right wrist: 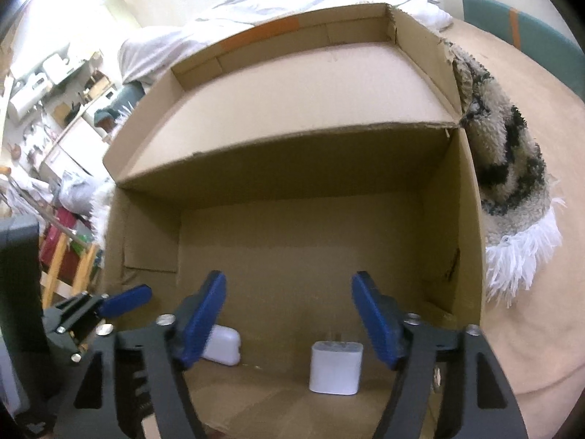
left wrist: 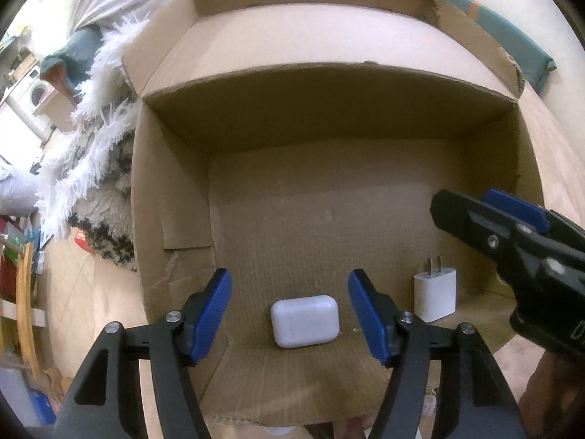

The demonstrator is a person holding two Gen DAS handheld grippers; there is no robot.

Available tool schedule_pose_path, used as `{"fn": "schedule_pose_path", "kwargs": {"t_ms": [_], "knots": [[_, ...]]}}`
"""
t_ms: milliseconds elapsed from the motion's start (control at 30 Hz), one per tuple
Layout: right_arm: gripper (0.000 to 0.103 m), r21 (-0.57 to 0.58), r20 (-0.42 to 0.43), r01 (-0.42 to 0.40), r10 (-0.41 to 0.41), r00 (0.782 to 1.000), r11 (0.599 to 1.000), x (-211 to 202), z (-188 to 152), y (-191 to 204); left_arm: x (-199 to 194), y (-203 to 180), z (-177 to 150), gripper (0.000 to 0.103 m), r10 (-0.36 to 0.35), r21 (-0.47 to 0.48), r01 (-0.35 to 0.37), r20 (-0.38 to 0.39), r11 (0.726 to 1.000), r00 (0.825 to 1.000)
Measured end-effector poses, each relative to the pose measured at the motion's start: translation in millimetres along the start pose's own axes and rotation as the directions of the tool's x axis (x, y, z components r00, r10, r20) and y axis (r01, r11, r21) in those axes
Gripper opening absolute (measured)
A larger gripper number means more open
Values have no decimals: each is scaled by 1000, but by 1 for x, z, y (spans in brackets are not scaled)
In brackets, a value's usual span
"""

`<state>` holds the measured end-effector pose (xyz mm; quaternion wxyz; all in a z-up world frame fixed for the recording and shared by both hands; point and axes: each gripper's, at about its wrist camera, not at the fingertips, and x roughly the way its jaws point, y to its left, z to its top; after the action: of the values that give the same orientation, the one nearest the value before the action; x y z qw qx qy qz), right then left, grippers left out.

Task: Organize rigid objects
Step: 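Withdraw both open grippers from the box back toward the items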

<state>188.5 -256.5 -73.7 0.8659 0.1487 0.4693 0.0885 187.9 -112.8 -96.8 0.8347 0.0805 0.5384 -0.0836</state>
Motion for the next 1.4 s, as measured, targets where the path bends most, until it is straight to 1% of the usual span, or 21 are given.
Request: {"fn": "schedule_pose_path", "kwargs": {"t_ms": [67,100,133,167,200,233,300,367,433,600,667,767,833,933,1000,1067,1200,1333,1400], "knots": [[81,4,6,-3,3,1000,1000,-2,2,0,-2,-2,1,66,1,6,-1,3,1000,1000],[84,4,16,-7,7,1000,1000,-4,3,0,-2,-2,1,66,4,5,-5,2,1000,1000],[96,6,27,-5,5,1000,1000,-6,3,0,-2,-1,1,67,13,4,-13,0,1000,1000],[102,10,44,-2,1,999,1000,-8,4,2,-1,-1,1,67,25,4,-25,0,1000,1000],[103,15,63,-1,0,998,1000,-12,5,1,-1,0,1,67,43,5,-43,1,999,999],[103,20,78,2,-4,997,1000,-15,6,1,-3,-4,0,67,69,13,-69,6,998,998],[103,35,92,0,-3,996,999,-20,7,-1,-4,-4,0,67,82,20,-82,12,996,997],[103,49,91,-23,18,996,999,-21,9,-4,-6,-3,-1,67,63,17,-63,15,998,998],[103,55,92,-19,13,996,998,-22,9,-7,-7,0,-1,67,48,10,-49,16,999,999],[103,77,118,-27,18,993,997,-30,8,-13,-13,5,-1,67,58,-2,-58,32,998,998],[103,78,111,-20,11,994,997,-31,7,-13,-22,2,-5,67,60,-11,-60,45,998,997],[103,86,105,-8,-1,994,996,-33,6,-15,-29,10,-4,67,66,-29,-64,51,998,997],[103,90,105,0,-9,994,996,-36,5,-16,-37,13,-5,67,74,-47,-71,68,996,995],[103,86,115,0,-10,993,996,-45,1,-15,-48,20,-9,67,19,-58,-15,77,998,997],[103,75,117,-5,-4,993,997,-49,-2,-14,-51,23,-8,67,20,-61,-16,77,998,997],[103,54,113,-1,-6,994,999,-53,-6,-10,-56,24,-11,67,36,-59,-32,79,998,996],[103,24,123,16,-18,992,1000,-65,-16,-7,-66,23,-26,67,23,-63,-19,70,998,997],[103,38,107,11,-15,994,999,-72,-28,-10,-74,23,-43,67,10,-66,-6,62,998,998],[103,35,96,14,-17,995,999,-74,-34,-10,-77,23,-50,67,19,-72,-14,64,997,998]]}}
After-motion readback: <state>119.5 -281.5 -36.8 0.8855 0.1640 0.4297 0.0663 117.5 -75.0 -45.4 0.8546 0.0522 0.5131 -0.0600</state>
